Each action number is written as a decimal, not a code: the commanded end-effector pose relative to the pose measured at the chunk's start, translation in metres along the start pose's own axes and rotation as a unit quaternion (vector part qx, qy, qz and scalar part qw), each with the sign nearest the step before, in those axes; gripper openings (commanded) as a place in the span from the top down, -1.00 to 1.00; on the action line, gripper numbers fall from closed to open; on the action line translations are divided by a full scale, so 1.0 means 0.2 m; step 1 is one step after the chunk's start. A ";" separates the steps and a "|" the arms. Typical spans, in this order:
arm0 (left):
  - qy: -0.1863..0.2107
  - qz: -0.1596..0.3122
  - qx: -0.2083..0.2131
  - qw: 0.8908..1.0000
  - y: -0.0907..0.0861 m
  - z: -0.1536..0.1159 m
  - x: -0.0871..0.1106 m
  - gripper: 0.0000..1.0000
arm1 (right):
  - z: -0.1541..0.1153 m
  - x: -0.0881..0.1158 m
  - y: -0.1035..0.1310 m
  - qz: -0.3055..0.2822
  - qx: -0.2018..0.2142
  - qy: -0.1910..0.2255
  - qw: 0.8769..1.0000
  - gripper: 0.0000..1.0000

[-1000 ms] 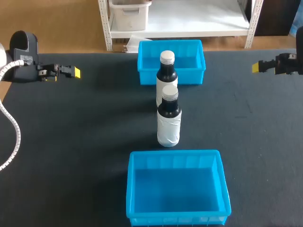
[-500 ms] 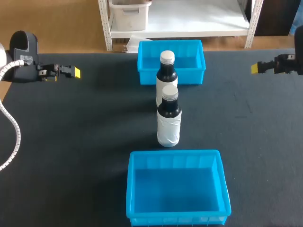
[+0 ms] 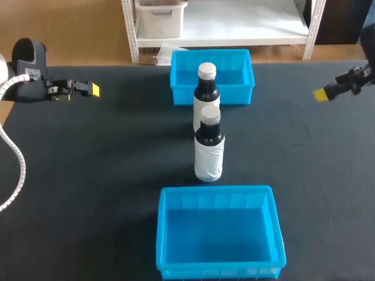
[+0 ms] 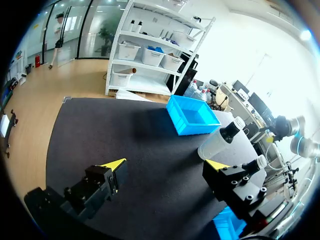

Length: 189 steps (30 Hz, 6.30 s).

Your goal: Pick up the bottle, and place it in the far bin if it is heavy, or in the near bin if it is light.

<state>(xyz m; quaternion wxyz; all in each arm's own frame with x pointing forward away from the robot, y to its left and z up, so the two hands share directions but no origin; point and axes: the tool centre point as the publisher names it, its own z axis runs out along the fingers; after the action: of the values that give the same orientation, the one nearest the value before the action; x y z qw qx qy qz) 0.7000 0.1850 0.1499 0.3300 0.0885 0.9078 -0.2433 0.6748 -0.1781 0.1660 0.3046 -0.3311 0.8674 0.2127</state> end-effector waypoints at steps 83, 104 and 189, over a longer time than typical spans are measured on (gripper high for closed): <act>0.000 0.000 0.000 1.000 0.00 0.00 0.00 -1.00 | 0.77 -0.21 1.12 -0.260 -0.300 -0.054 0.916 -0.99; 0.000 0.000 0.000 1.000 0.00 0.00 0.00 -1.00 | 0.79 -0.20 1.09 -0.253 -0.286 -0.048 0.923 -0.30; 0.000 0.000 0.000 1.000 0.00 0.00 0.00 -1.00 | 0.49 -0.26 0.88 -0.249 -0.243 -0.062 0.936 0.46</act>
<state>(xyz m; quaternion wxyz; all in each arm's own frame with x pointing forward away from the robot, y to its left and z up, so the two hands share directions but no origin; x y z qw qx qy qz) 0.7000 0.1850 0.1499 0.3300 0.0885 0.9078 -0.2433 0.6263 0.0323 0.1513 0.3076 -0.5886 0.6561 0.3584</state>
